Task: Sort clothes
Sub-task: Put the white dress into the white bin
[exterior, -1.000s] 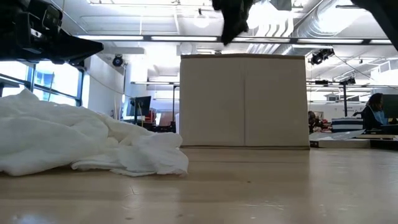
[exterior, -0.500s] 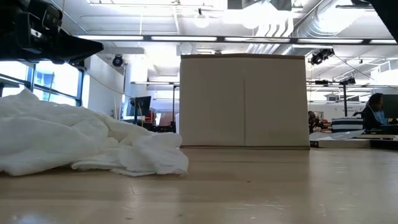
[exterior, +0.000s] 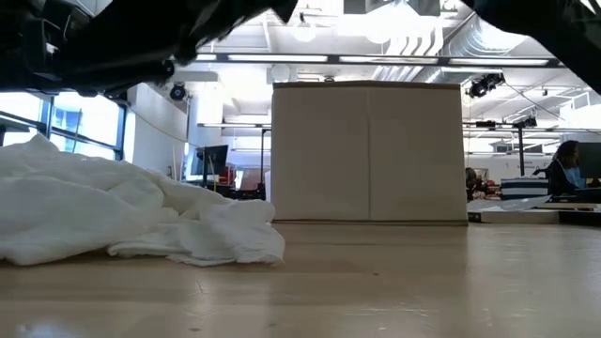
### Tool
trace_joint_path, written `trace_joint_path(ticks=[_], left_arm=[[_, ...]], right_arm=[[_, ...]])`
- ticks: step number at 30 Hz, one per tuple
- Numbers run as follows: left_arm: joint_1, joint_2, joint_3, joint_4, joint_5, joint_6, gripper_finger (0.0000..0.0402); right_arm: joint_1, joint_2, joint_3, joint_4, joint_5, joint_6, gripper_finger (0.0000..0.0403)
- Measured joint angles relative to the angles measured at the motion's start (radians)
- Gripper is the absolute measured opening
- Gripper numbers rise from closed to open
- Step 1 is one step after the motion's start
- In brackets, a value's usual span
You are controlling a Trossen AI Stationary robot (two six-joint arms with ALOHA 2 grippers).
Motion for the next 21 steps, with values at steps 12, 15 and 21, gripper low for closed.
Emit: trace_joint_path(ticks=[12,15,21], left_arm=[[0.0,0.0,0.0,0.0,0.0,0.0,0.0001],[0.0,0.0,0.0,0.0,0.0,0.0,0.0001],[0.0,0.0,0.0,0.0,0.0,0.0,0.0001]], right_arm=[[0.066,0.007,-0.039,0.274,0.159,0.102,0.0117],[0.076,0.004,-0.141,0.384,0.184,0.166,0.0108],[0.109,-0.12,-0.405,0.632,0.369,0.18,0.0084]])
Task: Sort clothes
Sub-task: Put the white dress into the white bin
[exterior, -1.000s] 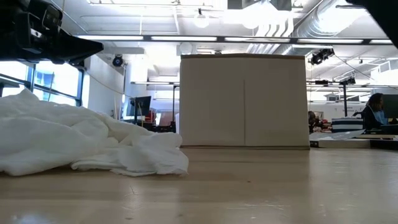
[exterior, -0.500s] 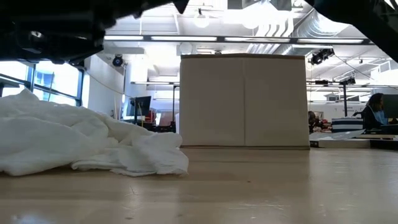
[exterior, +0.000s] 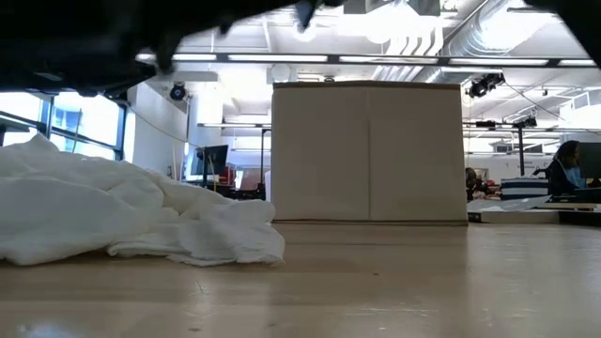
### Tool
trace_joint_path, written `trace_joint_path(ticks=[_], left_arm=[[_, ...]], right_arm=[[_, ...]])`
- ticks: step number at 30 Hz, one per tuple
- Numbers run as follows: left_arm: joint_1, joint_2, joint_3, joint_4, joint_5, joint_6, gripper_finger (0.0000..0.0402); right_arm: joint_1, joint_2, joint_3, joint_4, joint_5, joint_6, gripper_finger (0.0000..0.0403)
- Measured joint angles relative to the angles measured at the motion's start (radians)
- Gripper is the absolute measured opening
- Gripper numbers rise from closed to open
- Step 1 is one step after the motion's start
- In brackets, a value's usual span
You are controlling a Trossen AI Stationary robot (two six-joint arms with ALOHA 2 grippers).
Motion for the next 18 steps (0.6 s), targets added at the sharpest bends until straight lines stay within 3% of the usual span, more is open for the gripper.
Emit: trace_joint_path(ticks=[5,8,14,18], left_arm=[[0.0,0.0,0.0,0.0,0.0,0.0,0.0001],[0.0,0.0,0.0,0.0,0.0,0.0,0.0001],[0.0,0.0,0.0,0.0,0.0,0.0,0.0001],[0.0,0.0,0.0,0.0,0.0,0.0,0.0001]], right_arm=[[-0.031,-0.179,-0.259,0.251,0.175,0.069,0.0078],[-0.075,-0.189,-0.348,0.262,0.178,0.088,0.0078],[-0.146,-0.197,-0.307,0.326,-0.018,0.077,0.008],[-0.18,-0.162,-0.268,0.171,-0.115,0.09,0.0106]])
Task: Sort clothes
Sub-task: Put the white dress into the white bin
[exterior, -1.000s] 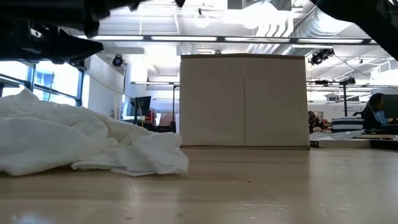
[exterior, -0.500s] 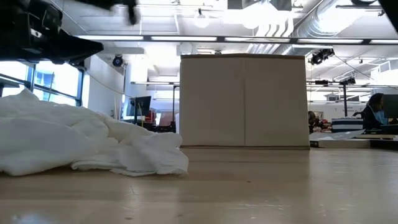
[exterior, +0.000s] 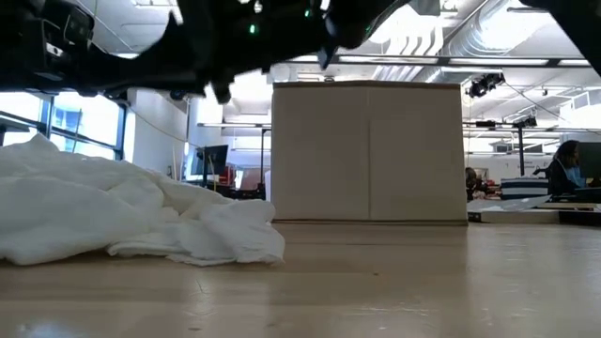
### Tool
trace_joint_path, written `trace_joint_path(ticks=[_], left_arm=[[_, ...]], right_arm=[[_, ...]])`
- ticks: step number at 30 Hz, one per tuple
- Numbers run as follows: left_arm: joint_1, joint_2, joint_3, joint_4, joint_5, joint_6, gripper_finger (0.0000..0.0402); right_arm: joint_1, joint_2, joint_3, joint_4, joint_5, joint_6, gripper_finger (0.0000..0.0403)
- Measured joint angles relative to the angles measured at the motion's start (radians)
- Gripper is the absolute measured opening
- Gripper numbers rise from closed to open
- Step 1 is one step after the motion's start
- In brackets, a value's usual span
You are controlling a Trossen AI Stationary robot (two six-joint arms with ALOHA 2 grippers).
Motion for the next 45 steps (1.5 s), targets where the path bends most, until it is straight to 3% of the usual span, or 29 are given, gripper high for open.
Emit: trace_joint_path(ticks=[4,12,15,19,22,25,31,32,39,45], left_arm=[[0.0,0.001,0.0,0.0,0.0,0.0,0.0001],[0.0,0.003,0.0,0.0,0.0,0.0,0.0001],[0.0,0.004,0.0,0.002,0.0,0.0,0.0001],[0.0,0.008,0.0,-0.001,0.0,0.0,0.0001],[0.0,0.009,0.0,0.0,0.0,0.0,0.0001],[0.0,0.009,0.0,0.0,0.0,0.0,0.0001],[0.0,0.009,0.0,0.0,0.0,0.0,0.0001],[0.0,0.009,0.0,0.0,0.0,0.0,0.0001],[0.0,0.01,0.0,0.001,0.0,0.0,0.0001],[0.0,0.01,0.0,0.0,0.0,0.0,0.0001]], right_arm=[[-0.018,0.001,0.024,-0.034,-0.051,-0.024,0.0154],[-0.032,0.087,0.032,-0.047,-0.03,-0.019,0.0258],[-0.05,0.144,0.067,-0.096,-0.093,0.015,0.0273],[-0.054,0.245,0.144,-0.225,-0.101,-0.051,0.0273],[-0.055,0.31,0.218,-0.318,-0.073,-0.103,0.0262],[-0.053,0.355,0.26,-0.389,-0.03,-0.149,0.0225],[-0.053,0.364,0.26,-0.381,0.0,-0.135,0.0046],[-0.053,0.352,0.259,-0.402,0.013,-0.136,0.0036],[-0.032,0.164,0.237,-0.709,0.106,-0.181,0.0036],[-0.004,-0.071,0.239,-0.998,-0.007,-0.274,0.0036]])
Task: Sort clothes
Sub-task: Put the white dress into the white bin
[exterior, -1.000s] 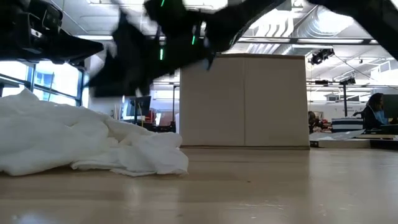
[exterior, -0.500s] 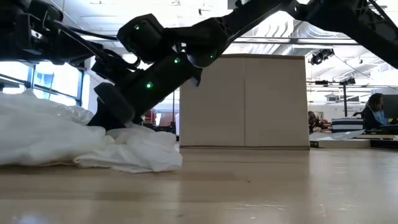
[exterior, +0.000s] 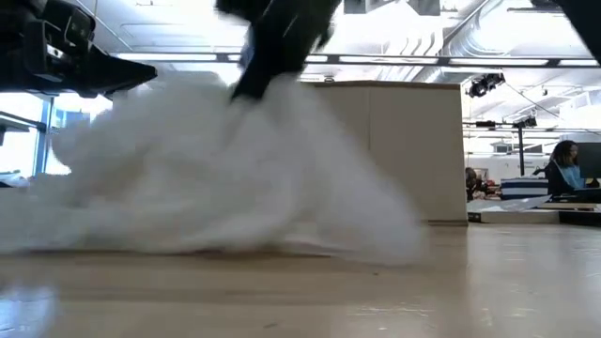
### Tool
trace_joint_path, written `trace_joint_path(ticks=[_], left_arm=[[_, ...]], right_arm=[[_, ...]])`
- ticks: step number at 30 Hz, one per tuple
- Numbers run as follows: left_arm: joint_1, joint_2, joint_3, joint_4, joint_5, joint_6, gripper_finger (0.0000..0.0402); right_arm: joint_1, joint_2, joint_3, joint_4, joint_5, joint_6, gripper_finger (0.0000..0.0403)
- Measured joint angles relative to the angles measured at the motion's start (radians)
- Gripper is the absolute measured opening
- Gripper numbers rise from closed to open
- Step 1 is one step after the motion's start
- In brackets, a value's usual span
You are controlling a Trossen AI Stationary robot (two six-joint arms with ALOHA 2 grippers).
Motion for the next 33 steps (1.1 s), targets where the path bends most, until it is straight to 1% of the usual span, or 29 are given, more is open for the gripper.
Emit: trace_joint_path(ticks=[3,5,8,13,16,18,19,21,22,23,25,27,29,31,33], left_arm=[[0.0,0.0,0.0,0.0,0.0,0.0,0.0001],[0.0,0.0,0.0,0.0,0.0,0.0,0.0001],[0.0,0.0,0.0,0.0,0.0,0.0,0.0001],[0.0,0.0,0.0,0.0,0.0,0.0,0.0001],[0.0,0.0,0.0,0.0,0.0,0.0,0.0001],[0.0,0.0,0.0,0.0,0.0,0.0,0.0001],[0.0,0.0,0.0,0.0,0.0,0.0,0.0001],[0.0,0.0,0.0,0.0,0.0,0.0,0.0001],[0.0,0.0,0.0,0.0,0.0,0.0,0.0001],[0.0,0.0,0.0,0.0,0.0,0.0,0.0001],[0.0,0.0,0.0,0.0,0.0,0.0,0.0001],[0.0,0.0,0.0,0.0,0.0,0.0,0.0001],[0.0,0.0,0.0,0.0,0.0,0.0,0.0001],[0.0,0.0,0.0,0.0,0.0,0.0,0.0001],[0.0,0.0,0.0,0.0,0.0,0.0,0.0001]], right_arm=[[0.008,-0.1,-0.002,-0.075,-0.004,-0.009,0.0036],[0.015,-0.184,-0.003,-0.076,0.043,-0.009,0.0036],[0.013,-0.329,0.0,-0.041,0.198,-0.03,0.0036],[-0.029,-0.53,0.001,0.084,0.511,-0.09,0.0036],[-0.07,-0.632,0.001,0.214,0.674,-0.186,0.0036],[-0.107,-0.68,0.003,0.35,0.774,-0.264,0.0036],[-0.129,-0.694,0.003,0.428,0.801,-0.296,0.0036],[-0.183,-0.717,0.004,0.578,0.799,-0.336,0.0036],[-0.21,-0.724,0.004,0.633,0.776,-0.339,0.0036],[-0.238,-0.733,0.004,0.665,0.742,-0.336,0.0036],[-0.295,-0.739,0.006,0.667,0.681,-0.282,0.0036],[-0.35,-0.737,0.007,0.584,0.629,-0.191,0.0036],[-0.398,-0.72,0.007,0.434,0.55,-0.087,0.0036],[-0.445,-0.689,0.004,0.245,0.438,0.016,0.0036],[-0.478,-0.647,0.004,0.057,0.305,0.101,0.0036]])
